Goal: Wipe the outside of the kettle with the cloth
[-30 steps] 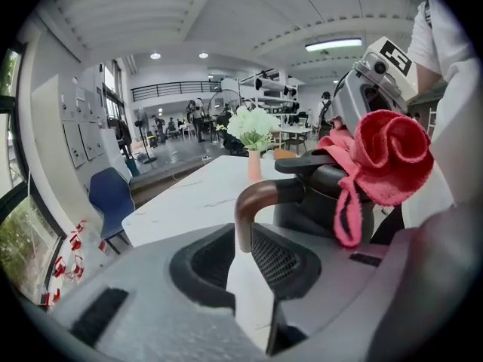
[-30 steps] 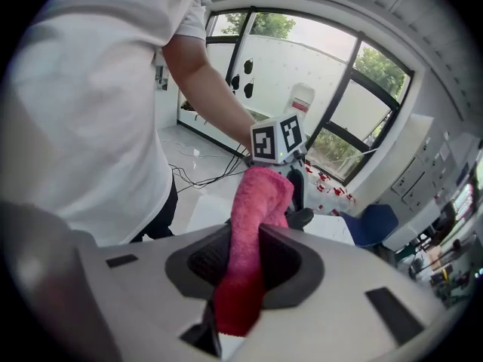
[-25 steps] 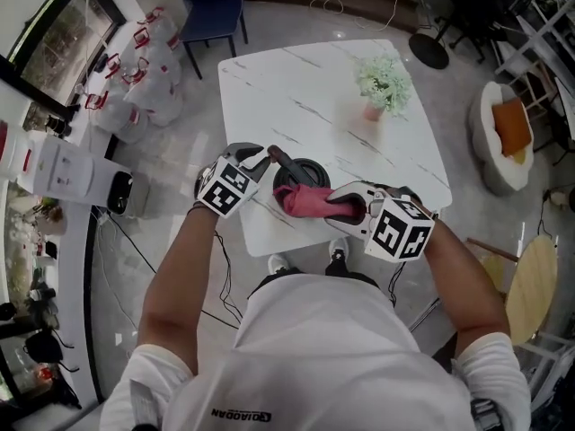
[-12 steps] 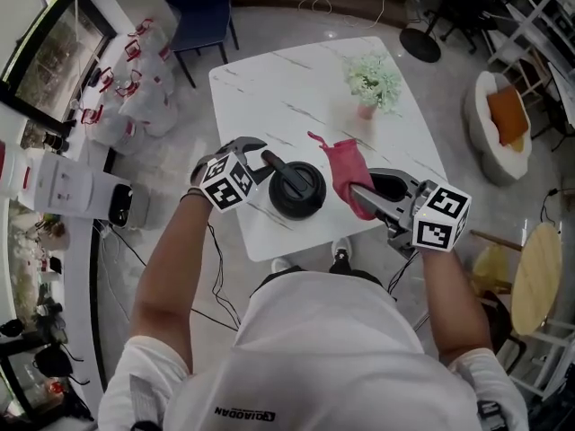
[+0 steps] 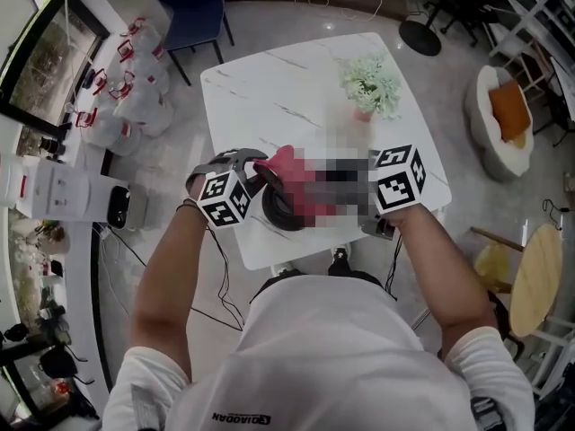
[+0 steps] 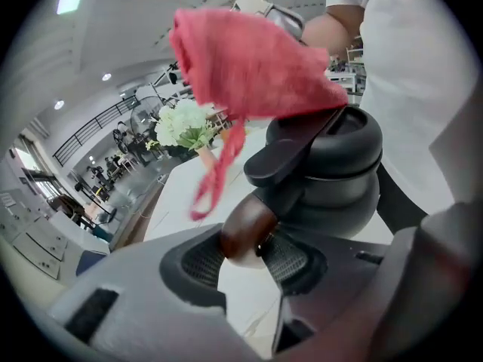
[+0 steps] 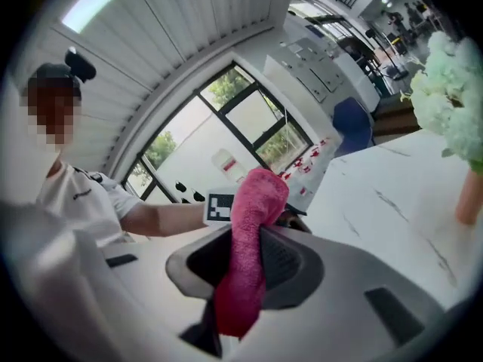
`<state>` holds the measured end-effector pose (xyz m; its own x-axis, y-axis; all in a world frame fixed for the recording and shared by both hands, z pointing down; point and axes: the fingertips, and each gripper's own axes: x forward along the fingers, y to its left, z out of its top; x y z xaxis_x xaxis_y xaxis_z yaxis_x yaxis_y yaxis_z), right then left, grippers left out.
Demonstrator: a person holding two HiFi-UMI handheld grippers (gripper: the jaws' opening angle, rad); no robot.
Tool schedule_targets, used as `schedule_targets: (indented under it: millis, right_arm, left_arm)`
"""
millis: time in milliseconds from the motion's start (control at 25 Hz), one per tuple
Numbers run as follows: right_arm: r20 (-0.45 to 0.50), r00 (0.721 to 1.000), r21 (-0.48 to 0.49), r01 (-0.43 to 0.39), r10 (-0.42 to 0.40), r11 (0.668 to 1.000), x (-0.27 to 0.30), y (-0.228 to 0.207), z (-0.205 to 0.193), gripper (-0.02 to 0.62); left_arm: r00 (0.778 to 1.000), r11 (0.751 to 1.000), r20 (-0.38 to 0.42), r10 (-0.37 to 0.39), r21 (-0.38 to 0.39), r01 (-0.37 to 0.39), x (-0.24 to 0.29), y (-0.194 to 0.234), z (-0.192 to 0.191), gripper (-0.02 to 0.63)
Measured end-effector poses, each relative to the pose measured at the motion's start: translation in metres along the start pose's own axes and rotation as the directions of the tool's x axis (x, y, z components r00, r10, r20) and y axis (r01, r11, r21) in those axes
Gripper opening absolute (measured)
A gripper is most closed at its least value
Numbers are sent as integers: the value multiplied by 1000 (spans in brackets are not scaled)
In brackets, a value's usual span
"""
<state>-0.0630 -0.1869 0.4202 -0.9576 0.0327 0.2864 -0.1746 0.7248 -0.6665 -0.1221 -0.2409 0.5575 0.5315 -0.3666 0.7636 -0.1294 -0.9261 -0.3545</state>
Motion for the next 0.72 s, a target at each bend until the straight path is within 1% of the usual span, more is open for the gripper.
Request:
schedule_targets:
  millis: [40,120,200,240,320,400,440,480,560,640,720]
  right_arm:
    - [-48,998,-11,30,-30,999,4,-13,-2,98]
    - [-146,986,-38,73,-78,997,12,-39,-6,98]
    - [-254,962,-82,76,-95,994,22,-61,-14,98]
    - [-313,946,-105,57,-87,993,27,-69,-20,98]
    - [-424,904,-144,-2,-60,990,38,-80,-34,98]
    - [-501,865,-172,-59,-36,983,48,-88,-44,98]
    - [-519,855,-171,-83,-19,982,52,-91,-46,98]
    - [-527,850,-163,-102,1,981,55,-94,-47,98]
    - [-531,847,-154,-118,19,981,60,-103,-47,98]
    - [-544,839,-170,-110,0,979,65,-117,-52,97]
    - [-565,824,-188,-94,-29,978,71,-132,-64,97]
  left_arm:
    - [1000,1000,3,18,10,-18,-1,1,2,146]
    - [999,998,13,51,35,-51,-3,1,5,147]
    - [997,995,23,78,64,-80,-7,1,8,146]
    - [996,993,25,89,81,-91,-9,0,10,146]
    - [994,988,26,106,108,-108,-12,-1,17,146]
    - [993,986,21,120,115,-122,-15,-3,22,143]
    - [992,985,16,127,114,-128,-16,-3,22,143]
    - [991,984,11,134,114,-134,-15,-2,21,143]
    - [989,983,3,146,108,-146,-14,-1,17,143]
    - [988,983,0,156,102,-155,-15,-2,16,144]
    - [986,981,1,166,102,-165,-18,-4,17,143]
